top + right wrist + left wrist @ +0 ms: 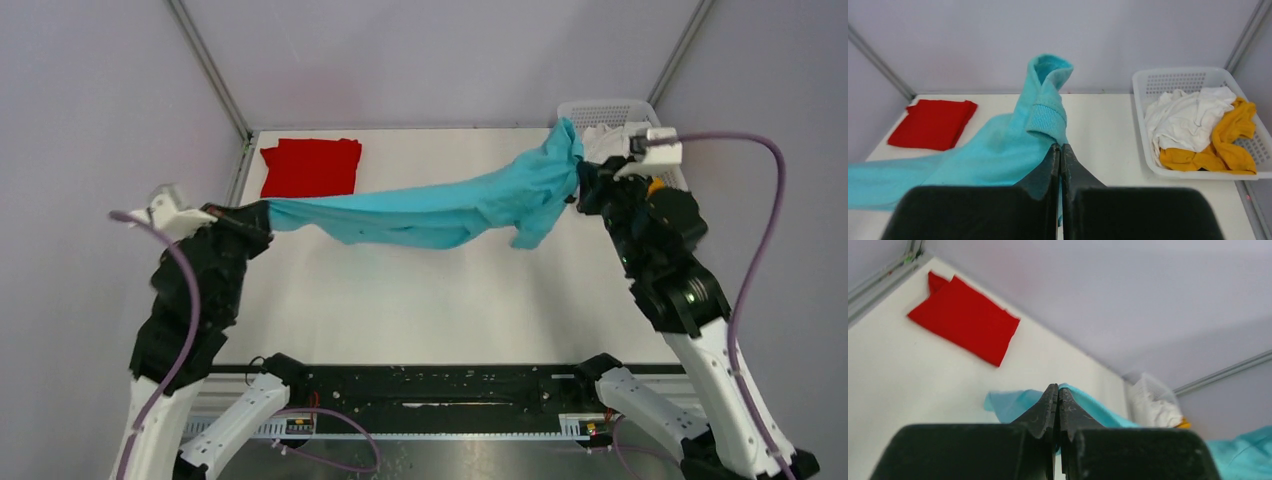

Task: Fold and stack the t-shirts
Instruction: Flatten out the tshirt

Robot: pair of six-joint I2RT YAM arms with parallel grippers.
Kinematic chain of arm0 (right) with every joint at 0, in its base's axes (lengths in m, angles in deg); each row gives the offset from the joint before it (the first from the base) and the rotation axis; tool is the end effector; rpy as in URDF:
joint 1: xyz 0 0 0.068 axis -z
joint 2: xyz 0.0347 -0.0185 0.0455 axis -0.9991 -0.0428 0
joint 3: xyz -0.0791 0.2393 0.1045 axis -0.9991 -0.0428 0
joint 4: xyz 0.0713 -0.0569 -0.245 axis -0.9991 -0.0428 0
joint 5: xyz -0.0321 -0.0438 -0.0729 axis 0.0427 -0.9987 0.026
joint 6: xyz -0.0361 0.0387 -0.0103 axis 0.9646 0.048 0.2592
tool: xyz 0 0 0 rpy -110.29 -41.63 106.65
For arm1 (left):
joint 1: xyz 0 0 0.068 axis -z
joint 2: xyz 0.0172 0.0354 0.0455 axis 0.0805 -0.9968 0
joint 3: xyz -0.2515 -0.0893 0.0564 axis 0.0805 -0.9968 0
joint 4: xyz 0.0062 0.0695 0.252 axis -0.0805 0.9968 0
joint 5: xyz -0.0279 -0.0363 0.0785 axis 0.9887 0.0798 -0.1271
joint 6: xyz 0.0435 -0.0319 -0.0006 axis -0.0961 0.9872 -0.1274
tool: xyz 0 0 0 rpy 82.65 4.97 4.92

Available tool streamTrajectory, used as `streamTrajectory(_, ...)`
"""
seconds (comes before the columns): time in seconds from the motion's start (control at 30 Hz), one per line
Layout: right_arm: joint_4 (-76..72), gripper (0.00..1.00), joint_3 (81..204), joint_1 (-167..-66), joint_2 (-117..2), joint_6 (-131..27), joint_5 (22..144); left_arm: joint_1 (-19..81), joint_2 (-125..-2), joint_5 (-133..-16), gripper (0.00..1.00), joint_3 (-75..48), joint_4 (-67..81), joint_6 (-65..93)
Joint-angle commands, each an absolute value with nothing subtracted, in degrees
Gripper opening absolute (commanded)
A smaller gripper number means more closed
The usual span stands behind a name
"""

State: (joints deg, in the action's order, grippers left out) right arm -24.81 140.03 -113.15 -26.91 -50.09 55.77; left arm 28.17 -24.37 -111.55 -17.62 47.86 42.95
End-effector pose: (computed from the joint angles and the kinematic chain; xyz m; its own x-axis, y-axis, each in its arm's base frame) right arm 0.1498 0.0587 0.4674 -0.0130 0.0867 -0.9961 -0.1107 0.9900 0.0876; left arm 0.0894 -0.0202 0.4375 -0.0280 -0.6092 -0.7925 -0.1429 0.7871 -0.6000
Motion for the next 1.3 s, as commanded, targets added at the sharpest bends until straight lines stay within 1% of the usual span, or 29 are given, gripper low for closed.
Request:
streamTrajectory(0.0,-20.68,0.0,135.64,-113.31,-15.03,-47.86,65.2,27.99,-17.04,-112.43,0.0,-13.59,43.98,39.33)
streamTrajectory(0.13,-20.34,0.0,133.27,-113.28,-7.52,-49.26,68.46,27.99,-13.37,-110.93,0.0,-12.09,43.89,39.23)
streamTrajectory(0.37,-23.59,0.0,132.91,-113.32,0.34,-51.8,71.68,27.99,-10.29,-105.87,0.0,-9.94,43.84,39.23)
streamTrajectory(0.47,-25.78,0.01,132.73,-113.3,2.36,-54.11,70.2,27.99,-10.26,-106.19,0.0,-10.2,43.81,39.35)
streamTrajectory(0.57,-28.46,0.01,131.76,-113.3,1.91,-55.81,66.51,27.98,-12.67,-106.44,0.0,-12.33,43.86,40.1)
streamTrajectory(0.73,-35.23,0.02,128.26,-113.28,-6.07,-59.88,54.44,27.95,-23.54,-109.4,0.0,-18.64,45.74,43.08)
streamTrajectory(0.83,-35.67,0.04,122.51,-113.22,-13.92,-62.85,48.54,27.86,-33.17,-111.27,0.0,-24.15,45.16,44.75)
streamTrajectory(0.87,-35.37,0.05,119.88,-113.1,-17.04,-63.53,47.83,27.49,-38.08,-110.42,0.0,-26.09,44.29,45.04)
streamTrajectory(0.93,-33.09,0.06,116.96,-110.84,-25.55,-64.71,50.45,26.08,-45.8,-107.35,0.0,-28.94,41.62,45.5)
streamTrajectory(1.0,-31.14,0.08,116.52,-107.03,-34.98,-65.43,57.95,24.09,-53.86,-103.58,0.0,-29.76,39.18,45.27)
streamTrajectory(1.07,-28.33,0.16,118.34,-101.9,-44.49,-65.92,64.51,22.43,-61.65,-101.12,0.0,-28.91,38.32,45.11)
streamTrajectory(1.1,-27.96,0.3,120.41,-99.59,-48.78,-66.03,66.05,21.81,-64.88,-100.31,0.0,-27.6,38.65,45.14)
streamTrajectory(1.13,-29.44,0.47,123.06,-98.8,-52.49,-66.43,65.89,21.49,-67.73,-99.27,0.0,-26.57,38.86,44.88)
streamTrajectory(1.2,-32.91,0.73,127.43,-98.65,-57.65,-67.55,63.03,21.34,-71.1,-97.69,0.0,-25.7,38.33,44.52)
streamTrajectory(1.23,-34.43,0.82,128.84,-98.63,-59.13,-67.99,62.12,21.39,-71.98,-96.85,0.0,-25.75,37.61,44.26)
streamTrajectory(1.27,-35.41,0.87,129.63,-98.61,-59.71,-68.43,61.58,21.33,-72.5,-96.38,0.0,-25.98,37.06,44.12)
